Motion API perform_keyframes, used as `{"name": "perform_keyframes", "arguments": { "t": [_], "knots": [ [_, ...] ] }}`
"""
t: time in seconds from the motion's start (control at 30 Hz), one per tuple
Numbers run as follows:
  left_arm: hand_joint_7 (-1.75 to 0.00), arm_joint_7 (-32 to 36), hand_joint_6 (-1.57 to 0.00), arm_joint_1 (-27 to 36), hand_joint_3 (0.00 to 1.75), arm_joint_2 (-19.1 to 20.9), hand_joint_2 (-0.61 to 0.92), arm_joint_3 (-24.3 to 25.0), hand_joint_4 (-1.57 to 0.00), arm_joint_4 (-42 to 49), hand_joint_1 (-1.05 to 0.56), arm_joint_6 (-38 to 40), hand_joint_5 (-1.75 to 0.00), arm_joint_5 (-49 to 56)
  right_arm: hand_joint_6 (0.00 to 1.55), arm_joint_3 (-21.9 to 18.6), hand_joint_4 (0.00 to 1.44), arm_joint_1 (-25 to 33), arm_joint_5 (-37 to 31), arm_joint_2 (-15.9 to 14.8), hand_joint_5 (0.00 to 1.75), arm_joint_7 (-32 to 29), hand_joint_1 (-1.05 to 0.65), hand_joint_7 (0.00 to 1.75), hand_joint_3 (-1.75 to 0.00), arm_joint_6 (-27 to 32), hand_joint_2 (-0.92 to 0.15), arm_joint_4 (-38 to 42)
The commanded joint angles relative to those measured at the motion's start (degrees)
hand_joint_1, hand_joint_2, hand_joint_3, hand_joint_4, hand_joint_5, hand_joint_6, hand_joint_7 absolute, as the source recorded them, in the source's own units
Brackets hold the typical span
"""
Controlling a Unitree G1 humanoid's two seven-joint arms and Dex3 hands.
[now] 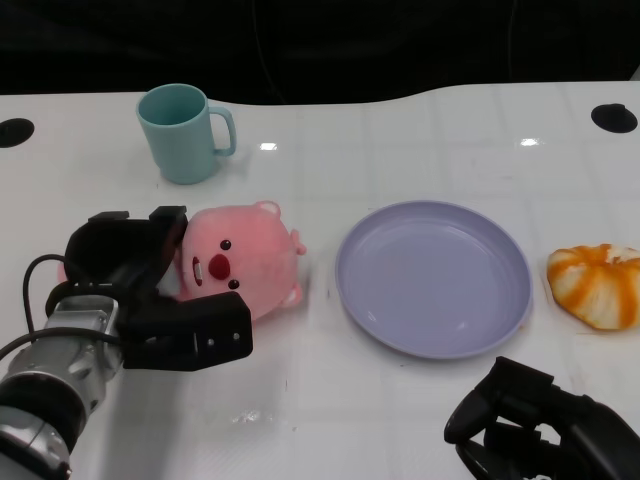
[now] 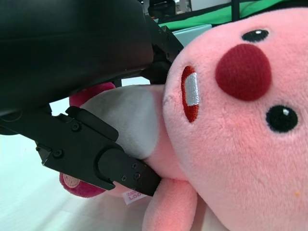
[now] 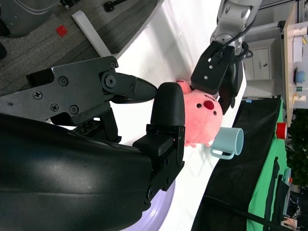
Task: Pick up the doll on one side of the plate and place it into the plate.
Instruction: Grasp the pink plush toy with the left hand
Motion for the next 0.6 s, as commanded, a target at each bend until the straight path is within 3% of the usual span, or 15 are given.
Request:
{"name": "perform_keyframes", "arguments": {
  "t": [0.03,0.33,0.5,0.6],
  "knots": [
    [-1.72,0.5,-0.57,1.4,0.27,1.1,0.91,1.0,-0.84,-0.7,-0.24,0.2,-1.75,-1.2,0.49,-1.2,0.68,-0.4,0.6,-0.7,1.75,0.2,-0.31,1.65,-0.49,-0.1,-0.92,0.8],
    [-1.75,-2.5,-0.62,3.0,0.28,2.1,0.87,4.6,-0.85,-9.1,-0.17,1.1,-1.75,-4.5,0.49,-2.4,0.68,-0.5,1.1,-0.9,1.75,1.2,-0.3,1.65,-0.49,-0.7,-0.92,1.7],
    [-1.75,-6.1,-0.67,5.4,0.78,2.0,0.67,8.0,-0.89,-17.9,-0.19,1.3,-1.75,-8.3,0.49,-2.9,0.68,-0.5,0.7,-0.7,1.75,0.6,-0.3,1.65,-0.49,-0.1,-0.92,1.6],
    [-1.75,-8.0,-0.69,6.3,0.87,2.3,0.61,8.8,-0.9,-22.1,-0.21,2.6,-1.75,-8.5,0.48,-3.0,0.67,-0.6,0.5,-0.6,1.75,0.2,-0.3,1.65,-0.5,0.3,-0.92,1.4]
  ]
}}
